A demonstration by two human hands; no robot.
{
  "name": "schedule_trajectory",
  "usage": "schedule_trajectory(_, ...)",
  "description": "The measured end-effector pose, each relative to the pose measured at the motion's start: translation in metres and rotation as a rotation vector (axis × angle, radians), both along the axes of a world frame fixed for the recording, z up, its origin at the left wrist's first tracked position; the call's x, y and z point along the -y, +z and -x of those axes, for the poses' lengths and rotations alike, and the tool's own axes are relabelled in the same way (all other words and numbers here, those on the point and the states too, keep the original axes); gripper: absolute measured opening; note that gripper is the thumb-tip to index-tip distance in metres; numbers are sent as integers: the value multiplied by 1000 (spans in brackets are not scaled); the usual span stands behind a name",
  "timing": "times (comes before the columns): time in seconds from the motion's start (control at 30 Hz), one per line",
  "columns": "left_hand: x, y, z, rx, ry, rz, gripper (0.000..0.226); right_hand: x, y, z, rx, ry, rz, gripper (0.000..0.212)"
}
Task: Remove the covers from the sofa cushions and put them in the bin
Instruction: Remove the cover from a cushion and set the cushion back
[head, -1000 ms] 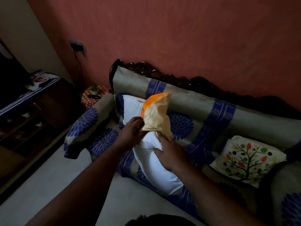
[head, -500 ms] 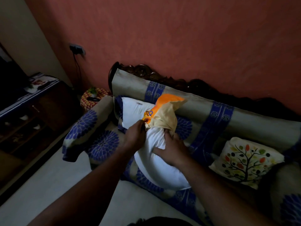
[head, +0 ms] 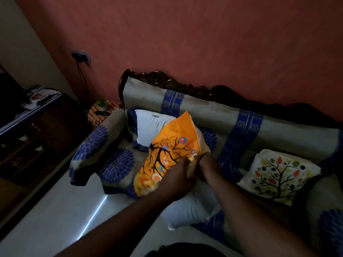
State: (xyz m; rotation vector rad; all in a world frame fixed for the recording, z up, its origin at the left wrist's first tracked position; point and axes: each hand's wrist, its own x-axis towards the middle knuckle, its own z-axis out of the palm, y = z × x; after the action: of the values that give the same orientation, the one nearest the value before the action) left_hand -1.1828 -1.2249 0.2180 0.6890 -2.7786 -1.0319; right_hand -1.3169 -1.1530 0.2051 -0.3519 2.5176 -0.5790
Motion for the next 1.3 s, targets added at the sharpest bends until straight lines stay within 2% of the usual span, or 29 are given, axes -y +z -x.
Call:
schedule_trajectory(0.1,43,-4,-6,-76,169,103,37,-5,-4,0,-9,121,194,47)
schedule_trajectory(0.2,88,-10,-18,-108,171,222,33,-5,0,-1,-3,156,409,22)
schedule_trajectory(0.27,115,-29,-25,-76,159,340,38,-9,4,-1,2,167,502,31)
schedule_trajectory(0.33,131,-42,-29,-75,196,220,36,-14,4,2,14,107,613,38)
schedule_trajectory(0.43,119,-38,-29,-146,193,-40,31,-16,8,6,67,-49,775,26)
schedule_trajectory(0.53,104,-48,-32,-140,165,-83,33,-14,12,12,37,-186,795,26)
schedule_trajectory(0.63,78,-66,-41,-79,76,-145,58,-20,5,24,-25,-339,714,28)
schedule_trajectory(0.73,38,-48,-46,14,-6,-165,50,-30,1,33,-43,-412,653,9)
schedule_trajectory(0.83,52,-46,-39,70,-44,-56,53,-36,6,28,-35,-412,633,29)
schedule_trajectory(0.9,74,-40,-32,46,76,-19,61,-40,9,21,63,-328,642,26)
schedule_trajectory(0.97,84,-31,-25,-6,192,26,54,-43,13,11,357,-224,744,11)
schedule_trajectory(1.0,86,-28,-21,-11,226,70,50,-44,13,9,467,-178,754,11)
schedule_trajectory(1.03,89,-29,-17,-32,236,101,46,-44,10,10,468,-113,712,13)
schedule_trajectory(1.1,90,-23,-10,-71,266,109,39,-41,8,12,193,7,528,21)
schedule_trajectory(1.17,87,-16,-3,-155,286,108,38,-42,6,15,-223,-60,317,45)
schedule_trajectory(1.23,84,-8,5,-247,321,97,31,-53,7,15,-470,-129,329,46)
schedule_trajectory(1.3,84,-1,13,-316,290,100,23,-64,5,1,-626,-14,420,43)
